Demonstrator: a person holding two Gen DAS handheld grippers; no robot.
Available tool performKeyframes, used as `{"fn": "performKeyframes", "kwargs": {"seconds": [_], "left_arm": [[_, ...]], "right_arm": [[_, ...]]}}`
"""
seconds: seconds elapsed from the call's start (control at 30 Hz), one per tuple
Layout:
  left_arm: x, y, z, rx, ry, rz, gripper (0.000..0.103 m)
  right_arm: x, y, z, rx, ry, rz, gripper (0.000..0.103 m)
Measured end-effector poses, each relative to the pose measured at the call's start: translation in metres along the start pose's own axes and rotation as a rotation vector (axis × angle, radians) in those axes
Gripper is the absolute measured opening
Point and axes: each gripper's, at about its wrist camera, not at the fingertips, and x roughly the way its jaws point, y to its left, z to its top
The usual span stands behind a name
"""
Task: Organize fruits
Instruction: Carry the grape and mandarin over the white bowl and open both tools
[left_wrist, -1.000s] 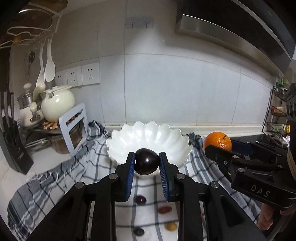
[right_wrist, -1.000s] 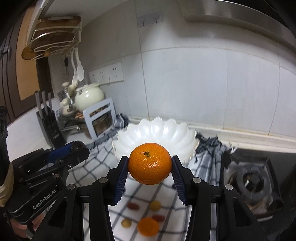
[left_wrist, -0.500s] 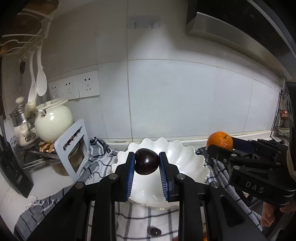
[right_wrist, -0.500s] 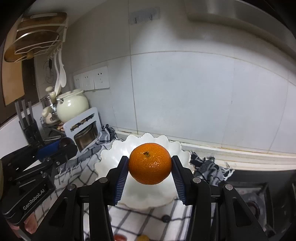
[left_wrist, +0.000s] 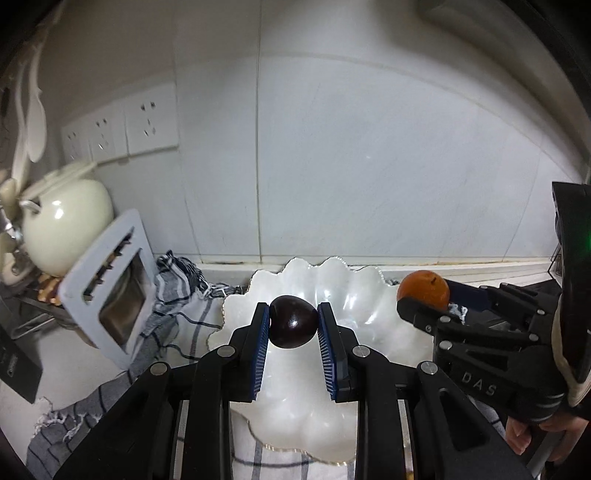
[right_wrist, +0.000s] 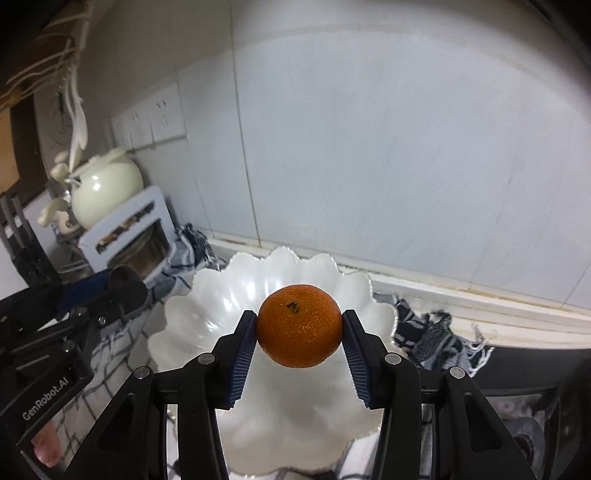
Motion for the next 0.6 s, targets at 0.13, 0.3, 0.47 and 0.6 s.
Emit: {"fn": "performKeyframes", "kwargs": {"seconds": [0.13, 0.3, 0.47, 0.6], "left_arm": [[0.032, 0.004, 0.005, -0.003, 0.061, 0.007, 0.027], [0.074, 0.010, 0.004, -0.023, 0.151, 0.002, 0.027], [0.105, 0.009, -0.001, -0.008, 0.214, 0.015, 0.027], [0.125, 0.008, -0.007, 0.007, 0.262, 0.018, 0.027]], "right_arm": [[0.030, -0.004, 0.004, -0.007, 0.058, -0.004, 0.048], [0.064, -0.011, 0.009, -0.011, 0.127, -0.004, 0.048], [0.096, -0.016, 0.010, -0.015, 0.198, -0.004, 0.048], [0.117, -0.020, 0.006, -0.012, 0.249, -0.005, 0.048]]}}
